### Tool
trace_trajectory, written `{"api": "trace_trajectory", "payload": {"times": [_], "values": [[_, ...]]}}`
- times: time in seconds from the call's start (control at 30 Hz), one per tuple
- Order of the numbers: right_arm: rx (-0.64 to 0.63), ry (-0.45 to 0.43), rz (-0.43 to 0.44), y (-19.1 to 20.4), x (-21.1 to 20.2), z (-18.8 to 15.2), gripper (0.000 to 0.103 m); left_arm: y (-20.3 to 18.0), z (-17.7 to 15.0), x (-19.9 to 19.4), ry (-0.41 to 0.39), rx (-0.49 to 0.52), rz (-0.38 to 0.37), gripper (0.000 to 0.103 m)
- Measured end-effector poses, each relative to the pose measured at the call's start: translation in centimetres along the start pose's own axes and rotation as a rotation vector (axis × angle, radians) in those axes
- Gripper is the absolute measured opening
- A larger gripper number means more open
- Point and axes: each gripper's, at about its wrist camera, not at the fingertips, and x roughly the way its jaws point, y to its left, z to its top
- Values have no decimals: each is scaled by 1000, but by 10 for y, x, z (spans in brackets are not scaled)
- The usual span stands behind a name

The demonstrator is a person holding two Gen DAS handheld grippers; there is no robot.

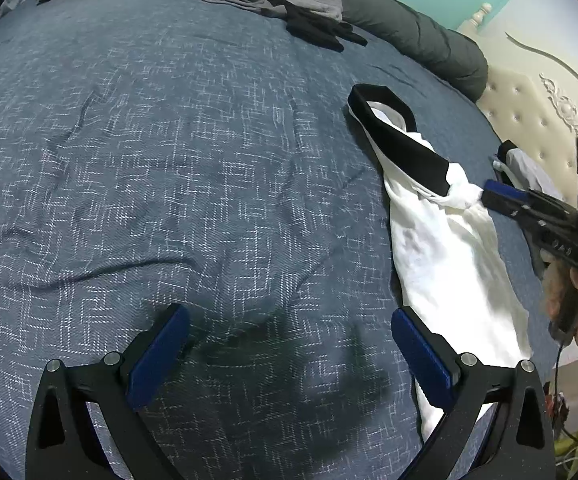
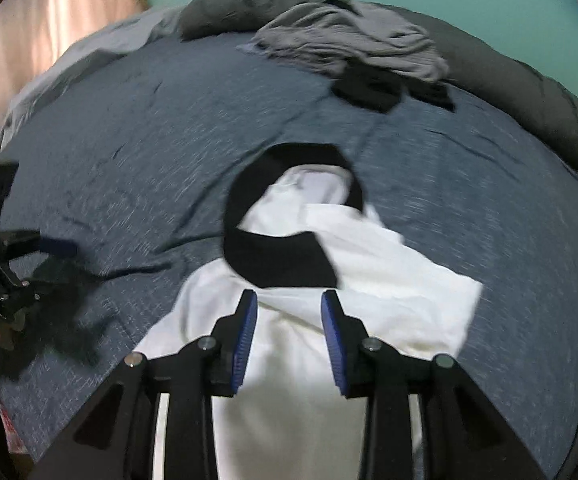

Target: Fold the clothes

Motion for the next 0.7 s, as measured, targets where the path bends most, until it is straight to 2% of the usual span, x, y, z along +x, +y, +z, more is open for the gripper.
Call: {"api": "trace_trajectory", "payload": {"times": [0.23, 0.43, 0.47, 0.5, 0.6, 0.7], "values": [[-52, 12, -8, 24, 20, 16, 36, 3, 1, -4, -6, -8, -6, 103], [-40, 35, -65, 24, 35, 24, 36, 4, 1, -6, -12, -13, -6, 103], [-26, 35, -62, 21, 36, 25, 30, 4, 1, -7, -13, -14, -6, 103], [-14, 35, -60, 19, 37, 26, 18, 4, 1, -7, -13, -14, -6, 103], [22, 10, -51, 9, 29, 30, 10, 4, 0, -7, -11, -16, -6, 103], [94, -26, -12, -10, 19, 36, 9, 3, 0, -7, -11, -16, -7, 103]]}}
